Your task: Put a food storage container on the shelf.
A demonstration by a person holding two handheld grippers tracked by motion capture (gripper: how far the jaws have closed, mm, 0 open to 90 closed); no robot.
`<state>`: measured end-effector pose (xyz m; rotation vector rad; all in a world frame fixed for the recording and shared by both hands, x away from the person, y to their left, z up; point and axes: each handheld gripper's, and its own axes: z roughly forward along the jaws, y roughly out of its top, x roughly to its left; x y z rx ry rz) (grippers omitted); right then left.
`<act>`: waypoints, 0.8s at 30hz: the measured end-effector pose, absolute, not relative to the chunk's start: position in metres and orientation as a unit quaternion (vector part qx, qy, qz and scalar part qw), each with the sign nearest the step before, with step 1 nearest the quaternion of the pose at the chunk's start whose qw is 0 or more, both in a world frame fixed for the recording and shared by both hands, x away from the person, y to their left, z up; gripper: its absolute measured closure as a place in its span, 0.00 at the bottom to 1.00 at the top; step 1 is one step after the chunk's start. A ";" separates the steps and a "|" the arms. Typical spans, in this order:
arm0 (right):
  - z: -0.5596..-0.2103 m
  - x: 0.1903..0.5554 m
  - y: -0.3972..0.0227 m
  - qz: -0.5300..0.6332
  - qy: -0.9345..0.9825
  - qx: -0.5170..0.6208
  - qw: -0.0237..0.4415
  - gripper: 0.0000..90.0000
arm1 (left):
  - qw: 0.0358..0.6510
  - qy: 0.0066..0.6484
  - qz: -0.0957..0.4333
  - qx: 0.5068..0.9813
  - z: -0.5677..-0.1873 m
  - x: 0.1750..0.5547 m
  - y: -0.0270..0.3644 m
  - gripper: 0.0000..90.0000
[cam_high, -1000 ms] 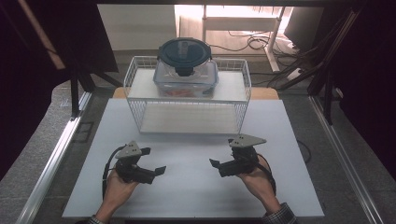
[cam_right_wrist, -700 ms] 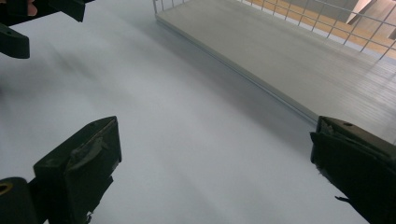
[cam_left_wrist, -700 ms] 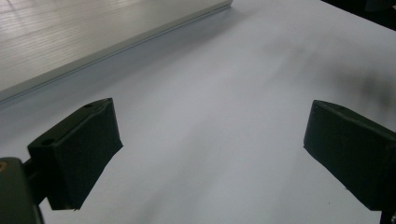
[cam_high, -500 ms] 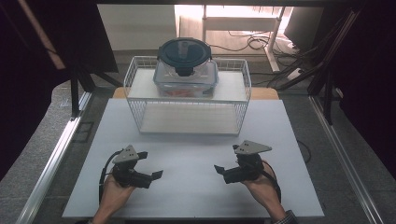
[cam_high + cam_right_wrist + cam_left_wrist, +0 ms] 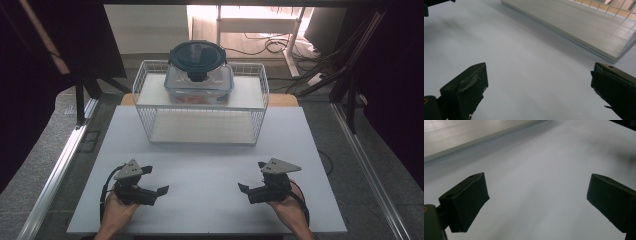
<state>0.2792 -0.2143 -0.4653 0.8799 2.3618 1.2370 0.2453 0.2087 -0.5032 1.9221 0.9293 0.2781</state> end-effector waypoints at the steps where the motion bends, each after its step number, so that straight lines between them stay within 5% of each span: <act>1: -0.466 0.278 -0.216 0.435 0.829 0.310 0.167 0.01 | 0.475 0.381 0.115 0.785 -0.503 0.244 0.210 0.03; 24: -0.479 0.263 -0.235 0.421 0.826 0.326 0.184 0.01 | 0.457 0.405 0.108 0.785 -0.520 0.220 0.234 0.02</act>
